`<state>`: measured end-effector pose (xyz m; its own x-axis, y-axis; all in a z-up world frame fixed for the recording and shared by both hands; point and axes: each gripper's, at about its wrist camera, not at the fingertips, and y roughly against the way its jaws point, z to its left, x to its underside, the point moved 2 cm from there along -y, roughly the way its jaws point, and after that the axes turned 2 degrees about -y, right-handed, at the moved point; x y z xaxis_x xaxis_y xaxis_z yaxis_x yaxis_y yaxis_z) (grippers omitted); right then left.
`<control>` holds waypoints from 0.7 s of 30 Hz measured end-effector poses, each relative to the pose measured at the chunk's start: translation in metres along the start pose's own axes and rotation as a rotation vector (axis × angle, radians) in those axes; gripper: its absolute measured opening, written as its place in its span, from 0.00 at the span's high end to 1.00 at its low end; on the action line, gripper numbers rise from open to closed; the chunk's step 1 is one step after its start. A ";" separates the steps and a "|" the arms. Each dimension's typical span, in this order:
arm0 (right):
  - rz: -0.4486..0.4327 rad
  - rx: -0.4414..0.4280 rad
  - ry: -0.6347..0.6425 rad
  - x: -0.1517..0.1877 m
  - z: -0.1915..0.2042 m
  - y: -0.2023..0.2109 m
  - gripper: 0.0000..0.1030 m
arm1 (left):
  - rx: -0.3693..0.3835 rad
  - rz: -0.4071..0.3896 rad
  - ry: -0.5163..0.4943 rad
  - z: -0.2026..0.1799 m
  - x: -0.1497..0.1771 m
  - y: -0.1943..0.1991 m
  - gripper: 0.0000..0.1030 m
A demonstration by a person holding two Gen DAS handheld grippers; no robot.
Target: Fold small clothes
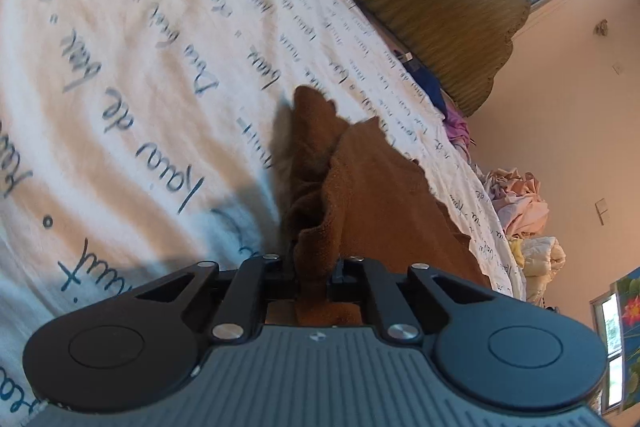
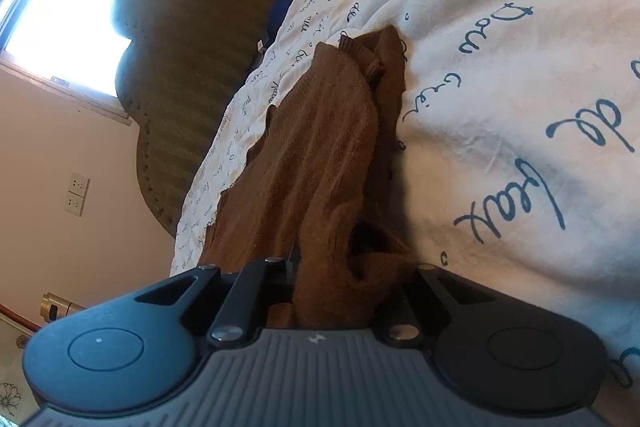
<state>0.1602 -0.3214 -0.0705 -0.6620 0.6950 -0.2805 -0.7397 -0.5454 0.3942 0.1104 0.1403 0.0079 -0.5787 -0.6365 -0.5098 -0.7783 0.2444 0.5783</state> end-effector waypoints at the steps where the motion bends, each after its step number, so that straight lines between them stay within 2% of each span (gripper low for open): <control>1: 0.004 -0.004 0.008 -0.001 0.004 0.002 0.91 | 0.008 -0.010 -0.014 -0.006 -0.002 0.005 0.91; 5: 0.008 -0.031 0.049 -0.005 0.026 0.014 0.91 | 0.055 -0.033 -0.055 -0.026 -0.007 0.030 0.91; 10: 0.024 -0.077 0.077 0.005 0.038 0.039 0.91 | 0.091 -0.015 -0.075 -0.024 0.001 0.063 0.91; 15: 0.073 -0.070 0.084 0.037 0.025 0.075 0.91 | 0.074 0.041 -0.080 0.008 0.031 0.103 0.91; 21: 0.147 -0.029 0.094 0.088 0.005 0.131 0.91 | 0.026 0.123 -0.019 0.054 0.078 0.158 0.91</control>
<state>0.0058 -0.3296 -0.0394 -0.7709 0.5604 -0.3028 -0.6361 -0.6523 0.4123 -0.0705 0.1692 0.0250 -0.6745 -0.5864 -0.4486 -0.7073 0.3390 0.6203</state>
